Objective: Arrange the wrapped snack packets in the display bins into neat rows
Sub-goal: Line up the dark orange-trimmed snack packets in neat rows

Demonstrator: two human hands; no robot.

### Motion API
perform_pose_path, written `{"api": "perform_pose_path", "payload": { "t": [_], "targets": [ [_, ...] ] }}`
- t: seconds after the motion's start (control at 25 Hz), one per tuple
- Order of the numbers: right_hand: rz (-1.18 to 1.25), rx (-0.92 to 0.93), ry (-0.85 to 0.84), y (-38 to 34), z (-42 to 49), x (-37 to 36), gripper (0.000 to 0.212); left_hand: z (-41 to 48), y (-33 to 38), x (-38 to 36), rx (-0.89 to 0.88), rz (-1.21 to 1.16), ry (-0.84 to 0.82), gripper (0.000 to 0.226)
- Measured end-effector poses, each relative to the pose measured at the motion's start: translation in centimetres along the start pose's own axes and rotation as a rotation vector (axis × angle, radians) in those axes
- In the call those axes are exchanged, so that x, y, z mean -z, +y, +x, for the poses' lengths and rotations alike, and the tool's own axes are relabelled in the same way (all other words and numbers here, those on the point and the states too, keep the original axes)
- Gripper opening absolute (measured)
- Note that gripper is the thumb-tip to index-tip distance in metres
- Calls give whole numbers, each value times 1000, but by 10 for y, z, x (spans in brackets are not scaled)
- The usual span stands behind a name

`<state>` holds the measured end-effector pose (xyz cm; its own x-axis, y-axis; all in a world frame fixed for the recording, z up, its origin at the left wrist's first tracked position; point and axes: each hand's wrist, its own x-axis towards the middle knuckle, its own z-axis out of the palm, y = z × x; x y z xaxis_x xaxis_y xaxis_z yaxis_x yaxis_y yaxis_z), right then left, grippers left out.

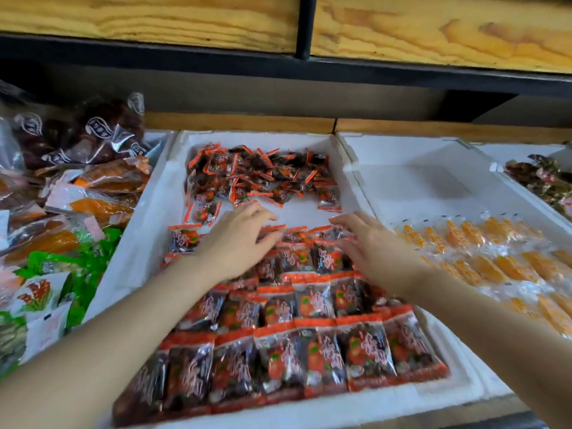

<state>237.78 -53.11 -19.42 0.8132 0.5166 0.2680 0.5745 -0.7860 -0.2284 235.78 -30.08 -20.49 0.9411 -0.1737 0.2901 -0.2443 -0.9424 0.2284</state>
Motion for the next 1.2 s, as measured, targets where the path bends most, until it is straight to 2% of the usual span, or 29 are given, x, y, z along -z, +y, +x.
{"api": "perform_pose_path", "payload": {
  "t": [0.24,0.4,0.52,0.6,0.68,0.84,0.88,0.96,1.08,1.2],
  "targets": [
    [39,-144,-86,31,123,-63,55,73,-77,-29,265,-28,-168,53],
    [386,-355,-18,56,187,-94,62,104,-99,-47,324,28,-228,71],
    [724,-559,89,72,222,-112,61,119,-106,-55,368,-90,-269,82],
    [902,-659,189,74,234,-115,46,126,-106,-57,389,-179,-282,74],
    [1094,-737,241,71,240,-112,36,129,-106,-59,380,-271,-262,46],
    [1508,-826,242,55,230,-99,34,128,-102,-60,369,-481,-164,39],
    [1521,-844,220,52,226,-97,31,127,-101,-60,382,-539,-132,45],
    [1397,-836,154,47,217,-89,18,123,-99,-59,418,-676,-52,59],
    [1211,-788,42,43,201,-74,8,116,-99,-49,450,-910,72,39],
    [1293,-734,30,36,187,-54,9,102,-93,-35,507,-1123,140,23]
  ]
}}
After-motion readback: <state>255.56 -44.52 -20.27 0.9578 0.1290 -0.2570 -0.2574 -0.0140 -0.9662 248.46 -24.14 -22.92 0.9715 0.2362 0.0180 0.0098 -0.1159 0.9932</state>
